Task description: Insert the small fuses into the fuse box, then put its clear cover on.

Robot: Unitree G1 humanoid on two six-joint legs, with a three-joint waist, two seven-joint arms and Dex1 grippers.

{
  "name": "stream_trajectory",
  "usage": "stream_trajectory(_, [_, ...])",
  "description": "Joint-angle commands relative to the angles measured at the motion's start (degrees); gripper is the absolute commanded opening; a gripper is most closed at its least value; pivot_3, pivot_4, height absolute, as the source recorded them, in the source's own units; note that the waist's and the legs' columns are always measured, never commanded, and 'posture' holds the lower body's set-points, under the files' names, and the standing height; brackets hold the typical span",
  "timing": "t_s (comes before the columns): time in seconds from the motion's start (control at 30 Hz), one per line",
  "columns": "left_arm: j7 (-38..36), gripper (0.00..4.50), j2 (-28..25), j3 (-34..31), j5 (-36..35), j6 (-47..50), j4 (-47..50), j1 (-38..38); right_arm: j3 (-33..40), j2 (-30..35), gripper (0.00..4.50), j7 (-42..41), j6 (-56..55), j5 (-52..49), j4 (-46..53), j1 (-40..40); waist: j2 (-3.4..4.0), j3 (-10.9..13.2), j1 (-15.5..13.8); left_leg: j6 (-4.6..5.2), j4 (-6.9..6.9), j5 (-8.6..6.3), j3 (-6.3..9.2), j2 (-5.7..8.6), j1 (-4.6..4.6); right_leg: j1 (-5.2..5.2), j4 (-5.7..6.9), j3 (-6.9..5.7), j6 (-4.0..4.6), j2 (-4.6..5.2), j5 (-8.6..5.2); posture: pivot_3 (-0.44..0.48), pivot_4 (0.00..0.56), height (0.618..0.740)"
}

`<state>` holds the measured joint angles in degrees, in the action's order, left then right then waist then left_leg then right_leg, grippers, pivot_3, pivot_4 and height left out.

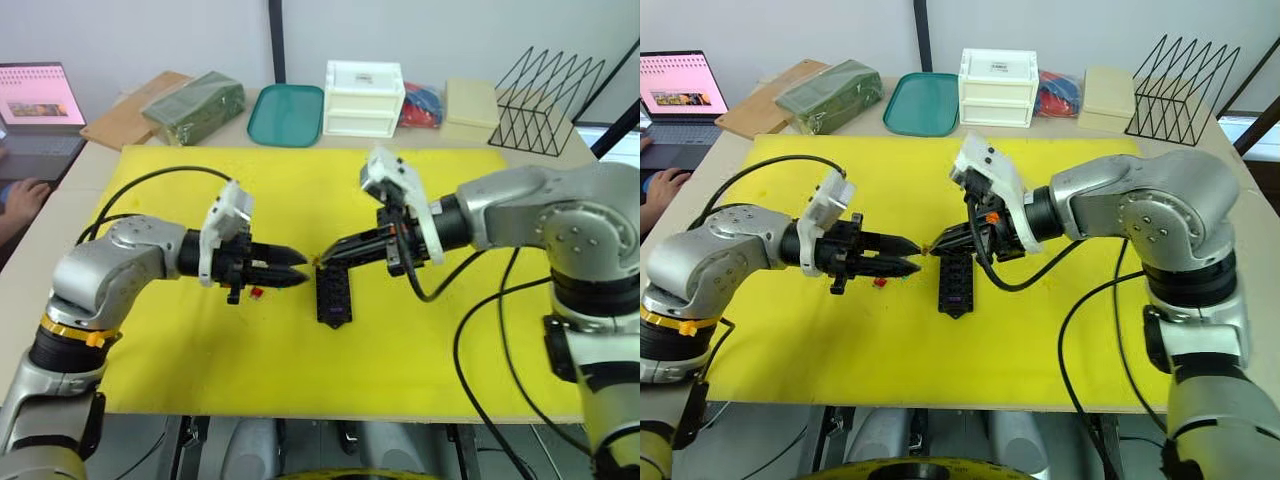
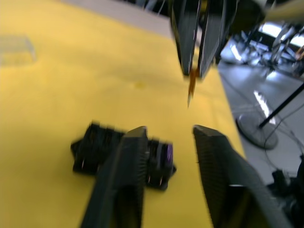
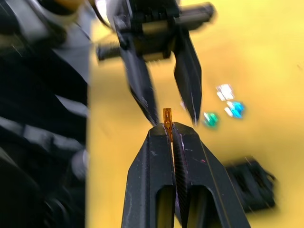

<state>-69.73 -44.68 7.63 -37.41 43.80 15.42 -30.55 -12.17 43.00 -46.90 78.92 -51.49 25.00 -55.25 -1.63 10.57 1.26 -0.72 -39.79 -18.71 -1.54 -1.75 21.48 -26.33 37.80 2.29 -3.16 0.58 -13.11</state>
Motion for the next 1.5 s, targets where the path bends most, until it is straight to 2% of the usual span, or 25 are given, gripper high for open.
stream_trajectory(0.03, [-3.2, 3.07, -1.4, 4.1, 6.7, -8.3, 0.3, 2.3, -6.1, 4.5, 0.00, -5.1, -9.3, 7.0, 4.1, 1.6, 0.00, 0.0, -0.1, 0.00, 0.04, 0.00, 0.00, 0.00, -0.02, 0.03, -0.06, 0.00, 0.00, -0.02, 0.00, 0.000, 0.150, 0.740])
stream_trajectory(0.17, [-4.1, 4.48, -0.3, 7.5, 11.2, -13.5, -1.8, 4.1, -10.5, 6.2, 0.00, -7.2, -15.5, 12.9, 4.3, 4.1, -0.01, 0.0, -0.1, 0.00, 0.05, 0.00, -0.03, -0.01, 0.03, 0.00, -0.13, 0.01, 0.00, -0.01, 0.00, 0.000, 0.150, 0.740])
stream_trajectory(0.37, [-3.9, 4.48, 3.0, 10.4, 17.2, -21.5, -5.9, 4.3, -14.5, 6.8, 0.00, -9.0, -20.4, 19.5, 4.6, 6.6, -0.01, 0.0, -0.2, 0.00, 0.05, 0.00, -0.05, -0.01, 0.06, 0.01, -0.23, 0.01, 0.00, -0.01, 0.00, 0.000, 0.150, 0.740])
stream_trajectory(0.73, [-3.8, 4.48, 5.7, 10.1, 19.2, -23.3, -8.0, 3.6, -15.7, 5.9, 0.00, -10.8, -20.9, 23.7, 4.5, 8.2, -0.01, 0.0, -0.3, 0.00, 0.05, 0.00, -0.03, -0.02, 0.06, 0.02, -0.23, 0.00, -0.01, -0.01, 0.00, 0.000, 0.150, 0.740])
stream_trajectory(1.5, [-2.5, 4.48, 7.2, 9.6, 20.2, -24.9, -9.6, 4.4, -17.2, 4.0, 0.00, -11.5, -19.9, 27.1, 4.9, 9.2, -0.01, 0.0, -0.3, 0.00, 0.05, 0.00, -0.03, -0.02, 0.05, 0.04, -0.23, 0.00, -0.01, -0.01, 0.01, 0.000, 0.150, 0.740])
